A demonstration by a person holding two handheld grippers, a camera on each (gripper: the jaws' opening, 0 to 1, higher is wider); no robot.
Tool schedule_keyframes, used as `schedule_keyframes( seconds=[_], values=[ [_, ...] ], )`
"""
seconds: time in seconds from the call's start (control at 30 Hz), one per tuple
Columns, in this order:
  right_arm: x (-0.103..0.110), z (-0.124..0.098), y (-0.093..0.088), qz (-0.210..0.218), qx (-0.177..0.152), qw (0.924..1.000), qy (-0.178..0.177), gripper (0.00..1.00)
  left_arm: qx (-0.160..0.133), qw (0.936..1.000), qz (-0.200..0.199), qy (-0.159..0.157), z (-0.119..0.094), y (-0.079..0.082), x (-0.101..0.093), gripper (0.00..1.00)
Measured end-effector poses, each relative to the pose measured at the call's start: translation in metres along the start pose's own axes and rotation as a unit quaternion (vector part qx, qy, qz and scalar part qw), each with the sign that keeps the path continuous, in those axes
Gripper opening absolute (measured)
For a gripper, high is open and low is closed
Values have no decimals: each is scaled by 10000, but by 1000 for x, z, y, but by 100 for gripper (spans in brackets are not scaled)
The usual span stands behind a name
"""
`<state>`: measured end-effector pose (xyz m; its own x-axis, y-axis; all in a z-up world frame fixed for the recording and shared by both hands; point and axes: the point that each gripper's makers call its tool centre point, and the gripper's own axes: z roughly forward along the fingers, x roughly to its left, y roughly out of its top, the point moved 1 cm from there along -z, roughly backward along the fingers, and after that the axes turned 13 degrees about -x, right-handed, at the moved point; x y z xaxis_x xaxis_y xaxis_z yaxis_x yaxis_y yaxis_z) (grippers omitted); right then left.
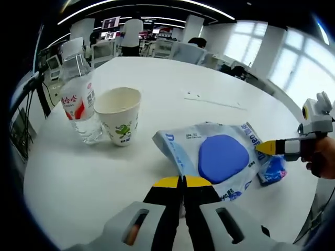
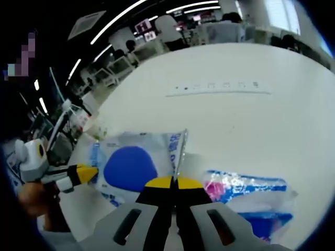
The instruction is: Arrange the tabletop items into an orderly group along one side of the table until the central work area is clear of visible clutter.
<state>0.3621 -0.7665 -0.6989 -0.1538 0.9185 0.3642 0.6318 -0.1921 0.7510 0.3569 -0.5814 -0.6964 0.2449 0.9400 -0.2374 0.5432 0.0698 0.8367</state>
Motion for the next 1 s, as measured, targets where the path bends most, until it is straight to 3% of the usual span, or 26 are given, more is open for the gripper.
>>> schedule_keyframes(
  seconds=[0.5, 1.0],
  values=[
    [-9, -1, 12, 347, -196, 9991, -121, 0, 72, 9994, 332, -110, 20, 15, -8, 0],
    [-14, 13, 17, 567, -186, 9981, -134, 0, 210, 9985, 508, -15, 41, 24, -1, 0]
  ],
)
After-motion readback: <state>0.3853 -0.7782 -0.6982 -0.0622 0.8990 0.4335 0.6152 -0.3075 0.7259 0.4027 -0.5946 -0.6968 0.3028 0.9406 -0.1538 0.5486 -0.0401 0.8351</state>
